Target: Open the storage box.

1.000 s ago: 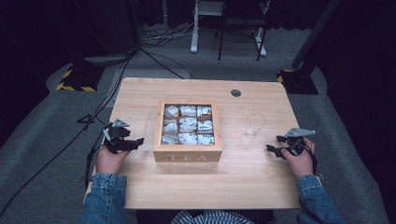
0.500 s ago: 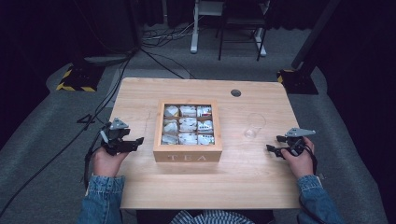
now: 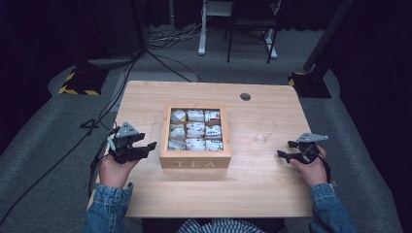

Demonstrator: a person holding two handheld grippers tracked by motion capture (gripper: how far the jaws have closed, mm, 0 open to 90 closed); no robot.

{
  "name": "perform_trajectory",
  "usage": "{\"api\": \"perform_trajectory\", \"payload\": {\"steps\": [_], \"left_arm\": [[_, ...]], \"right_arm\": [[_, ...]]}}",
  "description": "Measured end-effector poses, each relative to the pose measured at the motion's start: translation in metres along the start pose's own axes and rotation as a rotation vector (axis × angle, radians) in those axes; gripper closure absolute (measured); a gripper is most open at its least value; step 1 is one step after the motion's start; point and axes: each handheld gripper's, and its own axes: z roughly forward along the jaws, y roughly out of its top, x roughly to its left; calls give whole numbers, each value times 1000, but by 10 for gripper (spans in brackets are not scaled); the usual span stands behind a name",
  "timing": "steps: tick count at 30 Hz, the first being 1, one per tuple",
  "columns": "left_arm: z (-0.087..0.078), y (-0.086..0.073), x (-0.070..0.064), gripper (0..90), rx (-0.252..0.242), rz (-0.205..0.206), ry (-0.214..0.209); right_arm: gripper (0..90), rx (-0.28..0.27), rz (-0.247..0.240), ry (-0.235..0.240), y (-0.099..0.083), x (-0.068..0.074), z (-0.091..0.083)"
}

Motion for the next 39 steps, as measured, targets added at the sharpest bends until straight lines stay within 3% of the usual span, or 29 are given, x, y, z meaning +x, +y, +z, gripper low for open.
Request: {"api": "perform_trajectory", "payload": {"steps": [4, 6, 9, 11, 12, 14, 17, 21, 23, 25, 28, 31, 36, 39], "left_arm": [[0, 4, -11, 379, 2, 18, -19], [1, 5, -18, 380, 1, 27, -50], [1, 7, -30, 385, 12, 59, -59], [0, 10, -38, 395, 4, 73, -111], [0, 10, -38, 397, 4, 73, -111], [3, 7, -50, 406, 18, 98, -128], [6, 3, -58, 403, 12, 91, -141], [8, -12, -67, 386, -7, 80, -106], [8, -16, -66, 385, -21, 59, -80], [9, -21, -62, 383, -31, 25, -27], [12, -24, -59, 383, -18, 14, 11], [16, -27, -56, 377, 4, 21, 9], [29, -34, -52, 363, 76, -13, 5], [29, -34, -52, 391, 73, -23, -1]], "right_arm": [[278, 0, 2, 4, 0, 0, 0], [278, 0, 4, 4, 0, 0, 0], [278, 2, 1, 5, 0, 0, 0], [278, 0, 2, 4, 0, 0, 0], [278, 0, 2, 4, 0, 0, 0], [278, 0, 2, 4, 0, 0, 0], [278, 0, 2, 4, 0, 0, 0], [278, 0, 2, 4, 0, 0, 0], [278, 0, 2, 4, 0, 0, 0], [278, 0, 2, 4, 0, 0, 0], [278, 0, 1, 4, 0, 0, 0], [277, 0, 2, 4, 0, 0, 0], [278, 0, 2, 4, 0, 0, 0], [277, 0, 1, 4, 0, 0, 0]]}}
